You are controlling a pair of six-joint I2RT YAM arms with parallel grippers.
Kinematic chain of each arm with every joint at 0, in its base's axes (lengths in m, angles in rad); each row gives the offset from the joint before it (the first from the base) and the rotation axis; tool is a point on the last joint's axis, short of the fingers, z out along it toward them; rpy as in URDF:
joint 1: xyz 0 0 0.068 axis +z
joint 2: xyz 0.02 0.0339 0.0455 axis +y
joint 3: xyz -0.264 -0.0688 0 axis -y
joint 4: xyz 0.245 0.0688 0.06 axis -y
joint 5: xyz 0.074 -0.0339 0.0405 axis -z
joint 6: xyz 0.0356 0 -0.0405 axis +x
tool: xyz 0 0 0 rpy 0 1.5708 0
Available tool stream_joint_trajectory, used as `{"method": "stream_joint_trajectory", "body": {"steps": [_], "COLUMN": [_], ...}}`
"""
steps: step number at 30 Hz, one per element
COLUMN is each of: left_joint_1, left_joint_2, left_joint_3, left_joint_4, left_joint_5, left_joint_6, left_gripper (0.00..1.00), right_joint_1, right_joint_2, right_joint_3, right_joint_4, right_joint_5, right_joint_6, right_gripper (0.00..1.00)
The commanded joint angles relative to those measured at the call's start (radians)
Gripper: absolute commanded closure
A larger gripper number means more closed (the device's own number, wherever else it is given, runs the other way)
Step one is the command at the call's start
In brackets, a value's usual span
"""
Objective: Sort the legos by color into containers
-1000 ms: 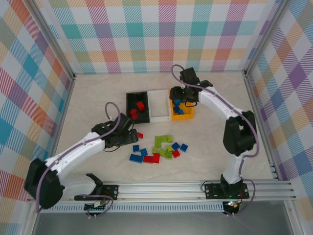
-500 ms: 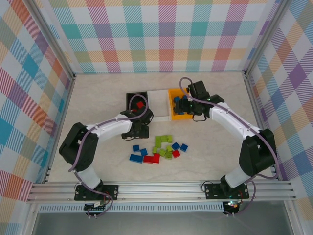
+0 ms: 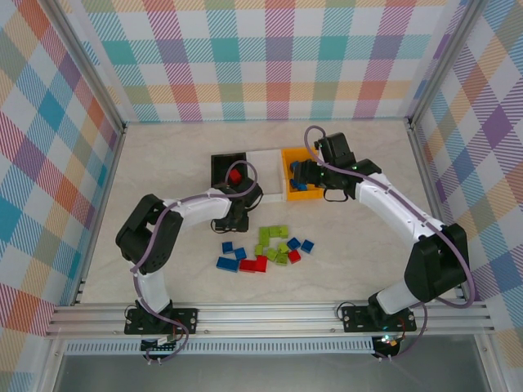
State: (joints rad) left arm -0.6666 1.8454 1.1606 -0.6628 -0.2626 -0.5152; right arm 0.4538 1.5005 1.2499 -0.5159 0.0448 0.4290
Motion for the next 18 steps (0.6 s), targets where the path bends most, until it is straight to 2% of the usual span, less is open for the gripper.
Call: {"method": "stream_joint_trajectory", "body": {"steps": [1, 3, 9, 14, 17, 18], "left_joint_1": [-0.003, -0.004, -0.006, -0.01, -0.011, -0.011], "left_joint_2": [0.026, 0.018, -0.038, -0.112, -0.139, -0.156], "left_joint_3": [0.016, 0.013, -0.01, -0.041, -0.054, -0.056], "left_joint_4": [0.016, 0.013, 0.0, -0.009, -0.022, -0.03], "left_joint_5": [-0.033, -0.03, -0.017, -0.008, 0.003, 0.002], "left_joint_6": [0.011, 0.01, -0.004, -0.021, -0.034, -0.04], "left_gripper": [0.59, 0.65, 0.72, 0.87, 1.0, 1.0], "right_joint_1": [0.001, 0.001, 0.002, 0.0, 0.0, 0.0], "right_joint_2": [-0.02, -0.02, -0.015, -0.008, -0.005, -0.007], "right_joint_3": [-0.014, -0.016, -0.022, -0.022, -0.023, -0.024], "right_joint_4": [0.01, 0.009, 0.016, 0.016, 0.017, 0.017], "right_joint_5": [0.007, 0.005, 0.002, 0.007, 0.007, 0.007], "right_joint_6": [-0.005, -0.004, -0.002, -0.004, -0.003, -0.003], "right_gripper": [0.29, 0.29, 0.29, 0.29, 0.29, 0.29]}}
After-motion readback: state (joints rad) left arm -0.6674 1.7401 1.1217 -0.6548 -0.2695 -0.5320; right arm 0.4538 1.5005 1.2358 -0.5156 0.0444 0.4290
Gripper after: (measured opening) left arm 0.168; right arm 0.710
